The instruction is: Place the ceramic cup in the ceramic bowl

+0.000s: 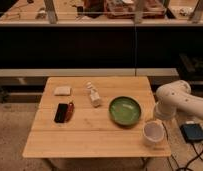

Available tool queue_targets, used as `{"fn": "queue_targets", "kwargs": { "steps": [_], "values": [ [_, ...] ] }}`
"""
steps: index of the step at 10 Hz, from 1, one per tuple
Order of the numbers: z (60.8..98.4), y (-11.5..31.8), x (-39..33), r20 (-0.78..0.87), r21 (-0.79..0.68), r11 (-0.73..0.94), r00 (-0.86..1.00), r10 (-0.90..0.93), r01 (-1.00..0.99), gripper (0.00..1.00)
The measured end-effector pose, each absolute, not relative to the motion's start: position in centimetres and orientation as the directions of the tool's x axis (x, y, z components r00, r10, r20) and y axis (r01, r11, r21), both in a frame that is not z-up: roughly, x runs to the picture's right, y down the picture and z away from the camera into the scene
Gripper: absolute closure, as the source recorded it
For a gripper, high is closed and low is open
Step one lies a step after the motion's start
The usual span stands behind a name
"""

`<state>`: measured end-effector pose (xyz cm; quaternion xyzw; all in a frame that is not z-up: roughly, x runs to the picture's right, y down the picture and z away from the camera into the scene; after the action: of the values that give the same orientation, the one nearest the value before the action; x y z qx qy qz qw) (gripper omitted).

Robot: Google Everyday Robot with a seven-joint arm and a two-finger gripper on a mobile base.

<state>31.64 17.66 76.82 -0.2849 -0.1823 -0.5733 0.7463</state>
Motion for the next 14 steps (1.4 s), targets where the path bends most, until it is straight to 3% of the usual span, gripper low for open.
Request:
{"fn": "queue_targets", "kwargs": {
  "steps": [7, 11, 14],
  "values": [
    [78.6, 5.0, 31.5, 0.614, -0.183, 0.252, 0.310, -0.725, 0.950, 0.26],
    [77.1, 5.7, 34.0, 0.657, -0.203, 0.280, 0.343, -0.671, 0.938, 0.26],
    [72.2, 10.5, 36.7, 0.681, -0.197, 0.318, 0.363, -0.636, 0.927, 0.26]
  ]
}}
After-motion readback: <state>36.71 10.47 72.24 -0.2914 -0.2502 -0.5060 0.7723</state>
